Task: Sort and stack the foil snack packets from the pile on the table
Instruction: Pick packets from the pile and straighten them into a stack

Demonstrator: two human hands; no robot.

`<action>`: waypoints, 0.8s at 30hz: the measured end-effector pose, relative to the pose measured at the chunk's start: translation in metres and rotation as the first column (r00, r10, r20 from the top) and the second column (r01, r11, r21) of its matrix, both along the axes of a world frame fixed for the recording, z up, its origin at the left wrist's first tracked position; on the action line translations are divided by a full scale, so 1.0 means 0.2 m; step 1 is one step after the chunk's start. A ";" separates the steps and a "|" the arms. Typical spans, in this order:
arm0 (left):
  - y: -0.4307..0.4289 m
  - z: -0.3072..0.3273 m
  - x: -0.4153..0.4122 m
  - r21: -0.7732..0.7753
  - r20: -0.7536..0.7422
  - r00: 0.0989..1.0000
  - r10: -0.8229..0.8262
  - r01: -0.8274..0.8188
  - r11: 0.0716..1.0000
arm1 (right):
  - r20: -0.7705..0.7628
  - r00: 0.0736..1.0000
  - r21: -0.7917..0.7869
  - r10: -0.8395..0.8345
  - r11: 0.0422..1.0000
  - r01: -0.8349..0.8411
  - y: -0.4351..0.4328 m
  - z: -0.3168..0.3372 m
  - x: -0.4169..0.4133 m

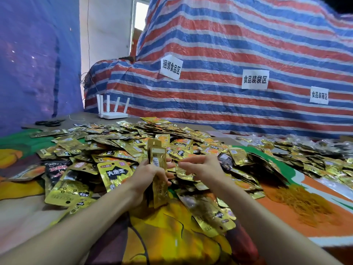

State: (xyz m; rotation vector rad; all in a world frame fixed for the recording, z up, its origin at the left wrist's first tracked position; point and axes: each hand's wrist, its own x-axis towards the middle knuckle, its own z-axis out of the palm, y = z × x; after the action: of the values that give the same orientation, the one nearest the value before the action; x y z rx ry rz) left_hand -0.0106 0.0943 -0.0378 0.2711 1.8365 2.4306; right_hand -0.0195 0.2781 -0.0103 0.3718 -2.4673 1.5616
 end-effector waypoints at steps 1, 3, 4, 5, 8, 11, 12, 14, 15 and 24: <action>-0.02 0.00 -0.01 0.019 0.024 1.000 -0.013 0.013 1.000 | 0.006 1.000 -0.039 0.012 0.999 -0.011 -0.05 -0.01 -0.01; -0.06 -0.03 -0.02 0.073 0.082 0.994 -0.076 0.070 0.995 | -0.010 1.000 -0.108 0.028 0.994 -0.029 -0.11 -0.04 -0.03; -0.08 -0.03 -0.03 0.100 0.103 0.989 -0.106 0.096 0.990 | -0.033 0.999 -0.121 0.026 0.992 -0.030 -0.13 -0.05 -0.04; -0.10 -0.04 -0.04 0.121 0.114 0.986 -0.123 0.110 0.987 | -0.053 0.998 -0.117 0.017 0.993 -0.023 -0.13 -0.06 -0.04; -0.12 -0.06 -0.06 0.135 0.110 0.982 -0.152 0.136 0.981 | -0.027 1.000 -0.165 0.009 0.986 -0.013 -0.13 -0.10 -0.06; -0.12 -0.06 -0.08 0.124 0.104 0.978 -0.178 0.165 0.978 | 0.032 0.999 -0.201 0.041 0.979 -0.033 -0.12 -0.11 -0.07; -0.12 -0.06 -0.09 0.129 0.106 0.974 -0.200 0.186 0.974 | 0.038 0.997 -0.197 0.064 0.979 -0.055 -0.11 -0.11 -0.07; -0.14 -0.05 -0.08 0.142 0.114 0.955 -0.275 0.258 0.956 | 0.060 0.990 -0.211 0.130 0.971 -0.114 -0.09 -0.10 -0.07; -0.14 -0.05 -0.08 0.148 0.118 0.940 -0.320 0.302 0.942 | 0.092 0.981 -0.238 0.169 0.961 -0.143 -0.08 -0.09 -0.07; -0.19 0.01 -0.04 0.465 -0.176 0.642 -0.746 0.722 0.512 | 0.222 0.746 -0.598 0.628 0.692 -0.405 -0.04 -0.06 -0.04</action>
State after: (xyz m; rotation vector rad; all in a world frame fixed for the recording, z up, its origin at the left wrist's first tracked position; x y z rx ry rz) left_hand -0.0178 0.0562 -0.0359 0.8304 0.7204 2.1325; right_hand -0.0275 0.2700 -0.0217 0.7843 -2.1456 2.7225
